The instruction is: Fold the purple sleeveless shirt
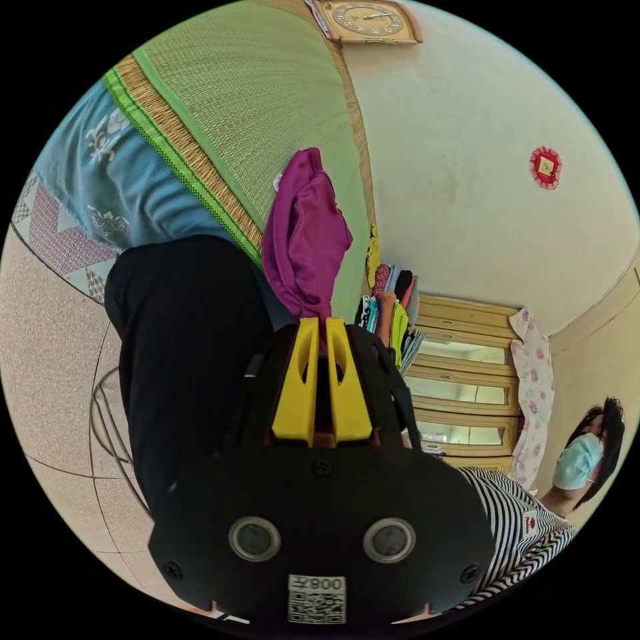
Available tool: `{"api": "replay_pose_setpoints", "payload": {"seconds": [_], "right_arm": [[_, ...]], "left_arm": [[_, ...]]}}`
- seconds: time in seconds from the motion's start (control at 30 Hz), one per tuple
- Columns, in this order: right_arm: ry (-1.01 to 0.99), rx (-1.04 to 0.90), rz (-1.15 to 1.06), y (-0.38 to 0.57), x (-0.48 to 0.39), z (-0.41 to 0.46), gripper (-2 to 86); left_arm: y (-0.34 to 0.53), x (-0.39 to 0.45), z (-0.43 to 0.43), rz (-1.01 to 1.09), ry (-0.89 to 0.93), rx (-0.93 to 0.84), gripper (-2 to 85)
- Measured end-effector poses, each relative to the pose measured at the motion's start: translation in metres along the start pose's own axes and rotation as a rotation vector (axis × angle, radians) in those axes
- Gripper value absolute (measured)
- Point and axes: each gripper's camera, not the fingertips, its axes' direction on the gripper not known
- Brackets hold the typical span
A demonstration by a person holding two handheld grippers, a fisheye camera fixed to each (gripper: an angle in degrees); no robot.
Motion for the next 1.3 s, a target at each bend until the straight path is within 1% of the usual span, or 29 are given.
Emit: {"api": "replay_pose_setpoints", "payload": {"seconds": [0.53, 0.8, 1.0, 1.13, 1.3], "right_arm": [[-0.012, 0.031, -0.015, 0.078, 0.013, -0.046, 2.5], [-0.026, 0.047, -0.03, 0.128, 0.025, -0.085, 2.5], [-0.052, 0.088, -0.05, 0.17, 0.031, -0.121, 2.4], [-0.11, 0.133, -0.087, 0.196, 0.028, -0.152, 2.3], [-0.185, 0.243, -0.194, 0.225, 0.01, -0.227, 2.2]], "left_arm": [[0.043, 0.048, 0.045, 0.053, 0.014, -0.03, 2.2], [0.056, 0.079, 0.082, 0.095, 0.008, -0.041, 2.2], [0.07, 0.104, 0.115, 0.115, 0.046, -0.058, 2.1], [0.075, 0.14, 0.139, 0.184, 0.075, -0.062, 2.0], [0.068, 0.204, 0.175, 0.329, 0.105, -0.081, 2.0]]}}
